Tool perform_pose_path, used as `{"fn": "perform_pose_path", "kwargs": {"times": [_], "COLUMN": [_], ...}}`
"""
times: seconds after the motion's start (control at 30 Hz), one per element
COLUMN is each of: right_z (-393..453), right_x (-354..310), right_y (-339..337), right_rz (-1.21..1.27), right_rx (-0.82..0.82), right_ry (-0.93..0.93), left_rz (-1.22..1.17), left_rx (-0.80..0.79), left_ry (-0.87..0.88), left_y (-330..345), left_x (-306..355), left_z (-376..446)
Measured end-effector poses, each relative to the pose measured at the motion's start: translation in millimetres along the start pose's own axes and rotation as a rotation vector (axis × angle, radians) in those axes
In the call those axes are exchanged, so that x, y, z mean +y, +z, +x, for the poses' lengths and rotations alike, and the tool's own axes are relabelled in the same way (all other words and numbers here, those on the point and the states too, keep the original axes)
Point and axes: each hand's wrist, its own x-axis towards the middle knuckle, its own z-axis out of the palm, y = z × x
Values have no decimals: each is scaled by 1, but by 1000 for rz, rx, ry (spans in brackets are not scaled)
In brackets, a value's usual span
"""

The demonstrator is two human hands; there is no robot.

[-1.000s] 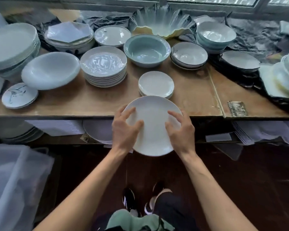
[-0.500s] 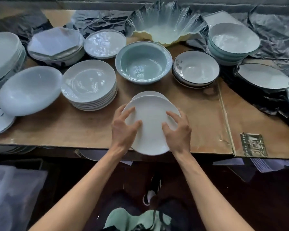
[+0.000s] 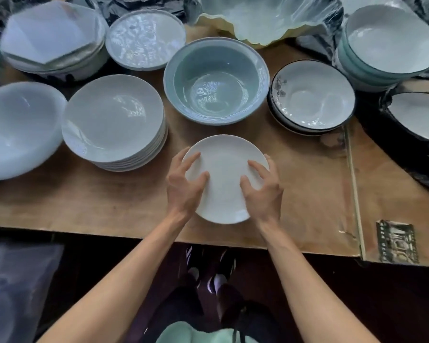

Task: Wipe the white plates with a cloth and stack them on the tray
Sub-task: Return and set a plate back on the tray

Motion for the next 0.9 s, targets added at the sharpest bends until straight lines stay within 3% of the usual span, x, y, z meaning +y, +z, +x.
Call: {"fn": "perform_pose_path", "kwargs": {"times": [0.9], "right_z": [7], "right_x": [24], "right_y": [23], "right_rz": [-24], "right_rx": [61], "right_ry": [41], "left_rz": [32], "left_rx": [36], "left_ry": [44], "left_y": [17], "left_x": [-17], "left_z": [14]}}
